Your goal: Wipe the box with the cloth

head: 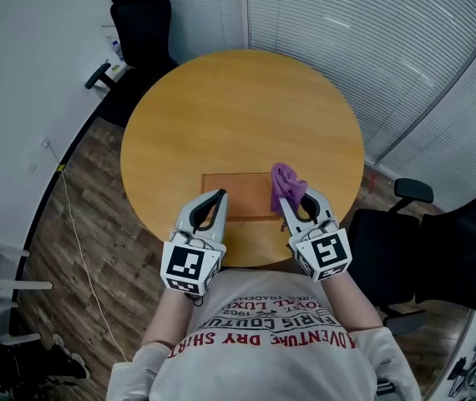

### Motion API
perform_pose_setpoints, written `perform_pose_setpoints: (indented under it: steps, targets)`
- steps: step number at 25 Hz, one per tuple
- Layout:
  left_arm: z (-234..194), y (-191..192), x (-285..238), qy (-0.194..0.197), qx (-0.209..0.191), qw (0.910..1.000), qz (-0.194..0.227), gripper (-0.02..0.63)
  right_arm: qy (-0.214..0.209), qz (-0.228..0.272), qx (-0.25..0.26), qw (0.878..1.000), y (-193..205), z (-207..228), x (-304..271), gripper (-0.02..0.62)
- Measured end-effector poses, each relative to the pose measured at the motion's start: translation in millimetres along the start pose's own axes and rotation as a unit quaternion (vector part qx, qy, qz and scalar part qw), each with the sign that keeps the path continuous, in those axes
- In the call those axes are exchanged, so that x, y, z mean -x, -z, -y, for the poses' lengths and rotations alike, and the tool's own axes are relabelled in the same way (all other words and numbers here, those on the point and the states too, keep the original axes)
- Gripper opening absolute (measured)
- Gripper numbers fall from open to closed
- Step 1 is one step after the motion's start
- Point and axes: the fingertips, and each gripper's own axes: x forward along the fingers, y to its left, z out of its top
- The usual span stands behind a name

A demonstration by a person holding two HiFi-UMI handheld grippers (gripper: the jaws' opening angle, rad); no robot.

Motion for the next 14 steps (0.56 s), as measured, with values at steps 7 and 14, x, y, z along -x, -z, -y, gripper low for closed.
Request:
perform_pose_setpoints:
  steps: [7,14]
  targets:
    - [-5.4,3.0,-0.5,-0.006,0.001,0.9999,-0.008,0.009,0.003,-0.014,-0.008,1.0,4.3,2.7,-5.8,0.071]
    - [-9.9,5.2,7.6,-0.009,0.002,0.9999,-0.013,0.009,-0.004,-0.014,-0.013,1.0,1.1,-7.7,-7.3,0.071]
